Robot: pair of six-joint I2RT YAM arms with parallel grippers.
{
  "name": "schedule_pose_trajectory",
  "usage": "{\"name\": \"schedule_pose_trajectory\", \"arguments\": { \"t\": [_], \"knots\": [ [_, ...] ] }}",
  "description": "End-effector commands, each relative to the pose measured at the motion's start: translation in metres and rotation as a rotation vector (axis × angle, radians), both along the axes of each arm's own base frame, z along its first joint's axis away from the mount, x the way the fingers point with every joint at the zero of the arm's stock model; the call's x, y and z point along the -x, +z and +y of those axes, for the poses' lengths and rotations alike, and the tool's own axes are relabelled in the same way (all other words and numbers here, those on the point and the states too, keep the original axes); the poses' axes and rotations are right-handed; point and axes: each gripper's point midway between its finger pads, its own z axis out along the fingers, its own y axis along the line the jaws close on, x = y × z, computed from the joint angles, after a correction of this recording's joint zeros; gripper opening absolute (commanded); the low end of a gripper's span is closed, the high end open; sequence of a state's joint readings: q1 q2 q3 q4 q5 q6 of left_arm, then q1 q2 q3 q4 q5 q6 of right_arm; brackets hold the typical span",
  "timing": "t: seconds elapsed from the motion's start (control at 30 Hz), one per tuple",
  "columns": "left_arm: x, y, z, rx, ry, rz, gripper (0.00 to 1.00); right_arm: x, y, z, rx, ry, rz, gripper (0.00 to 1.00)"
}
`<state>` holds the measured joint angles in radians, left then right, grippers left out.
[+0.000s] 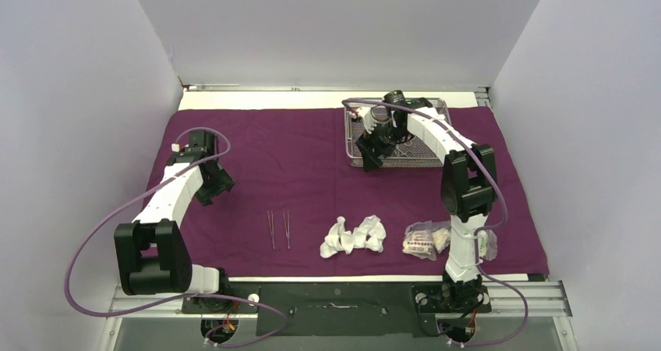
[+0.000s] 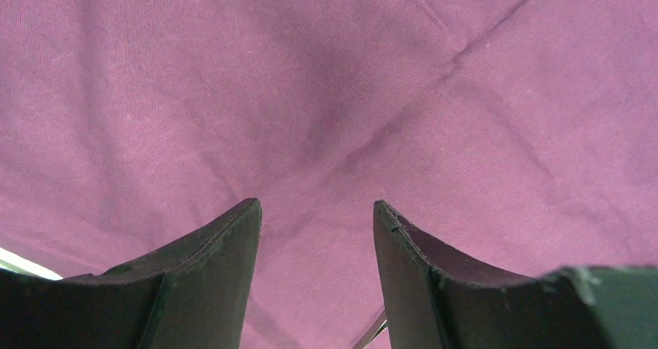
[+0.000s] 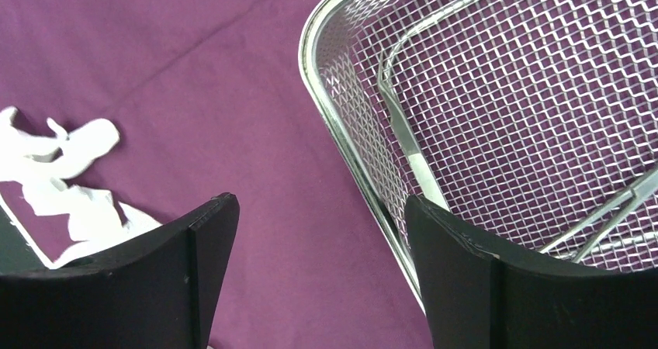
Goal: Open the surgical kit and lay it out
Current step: Pick up the medical item from the container.
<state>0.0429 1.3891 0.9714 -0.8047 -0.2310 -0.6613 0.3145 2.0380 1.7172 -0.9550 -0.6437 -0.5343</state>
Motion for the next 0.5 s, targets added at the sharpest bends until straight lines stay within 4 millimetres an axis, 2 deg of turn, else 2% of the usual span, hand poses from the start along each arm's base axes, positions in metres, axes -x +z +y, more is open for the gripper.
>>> {"name": "schedule_pose_trajectory", "arguments": {
  "t": [0.0, 0.17, 0.37, 0.47],
  "knots": [
    [-0.006, 0.001, 0.002, -0.003, -0.009, -0.021, 0.52, -0.006, 0.028, 0.006, -0.030, 0.182, -0.200, 0.74],
    [-0.007, 0.001, 0.004, -0.016, -0.009, -0.020, 0.51, -0.007, 0.011, 0.009, 0.004, 0.267, -0.198, 0.64],
    [-0.009, 0.001, 0.006, -0.027, -0.006, -0.014, 0.51, -0.003, -0.007, 0.013, 0.021, 0.339, -0.165, 0.60],
    [-0.008, 0.000, 0.007, -0.031, -0.005, -0.005, 0.51, -0.003, -0.013, 0.013, 0.022, 0.365, -0.156, 0.54]
  ]
}}
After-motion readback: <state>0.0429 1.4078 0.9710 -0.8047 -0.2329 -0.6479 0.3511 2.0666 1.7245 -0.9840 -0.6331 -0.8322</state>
